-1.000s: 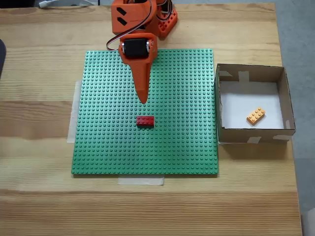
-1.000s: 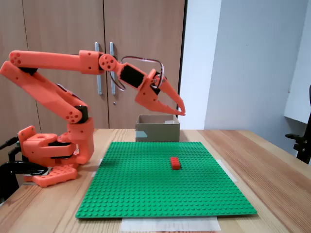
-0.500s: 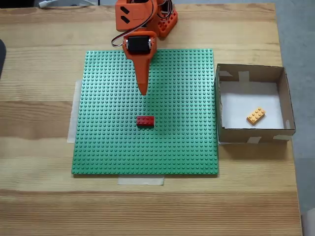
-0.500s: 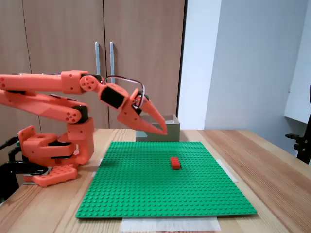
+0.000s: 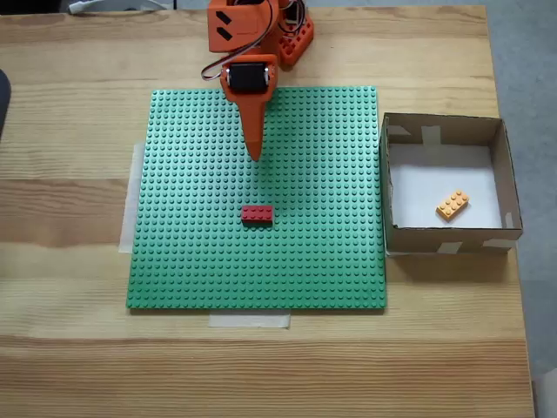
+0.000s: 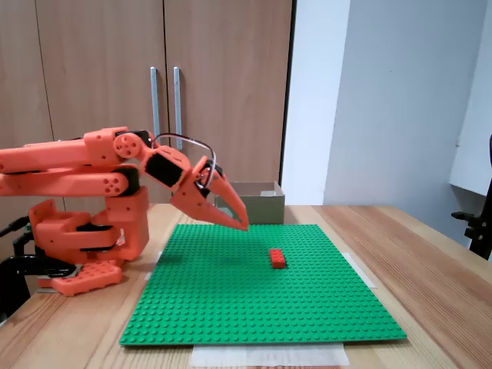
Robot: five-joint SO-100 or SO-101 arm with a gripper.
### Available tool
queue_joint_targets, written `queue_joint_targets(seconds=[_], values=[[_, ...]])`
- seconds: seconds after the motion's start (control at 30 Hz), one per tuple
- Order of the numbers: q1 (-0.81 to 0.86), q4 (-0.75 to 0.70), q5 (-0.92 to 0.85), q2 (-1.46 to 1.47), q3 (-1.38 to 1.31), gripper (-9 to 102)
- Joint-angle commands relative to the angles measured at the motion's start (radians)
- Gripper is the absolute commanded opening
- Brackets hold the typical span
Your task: Pick the yellow lego block and put it in the box.
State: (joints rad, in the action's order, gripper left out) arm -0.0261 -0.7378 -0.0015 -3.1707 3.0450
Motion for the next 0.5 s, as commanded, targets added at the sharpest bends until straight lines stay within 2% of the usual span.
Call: queue_joint_targets(seconds=[0.0,0.47], values=[[0.003,-0.008,0.0,-0.009,0.009,-1],[0.003,-0.023,-0.002,-0.092,0.133,-1]])
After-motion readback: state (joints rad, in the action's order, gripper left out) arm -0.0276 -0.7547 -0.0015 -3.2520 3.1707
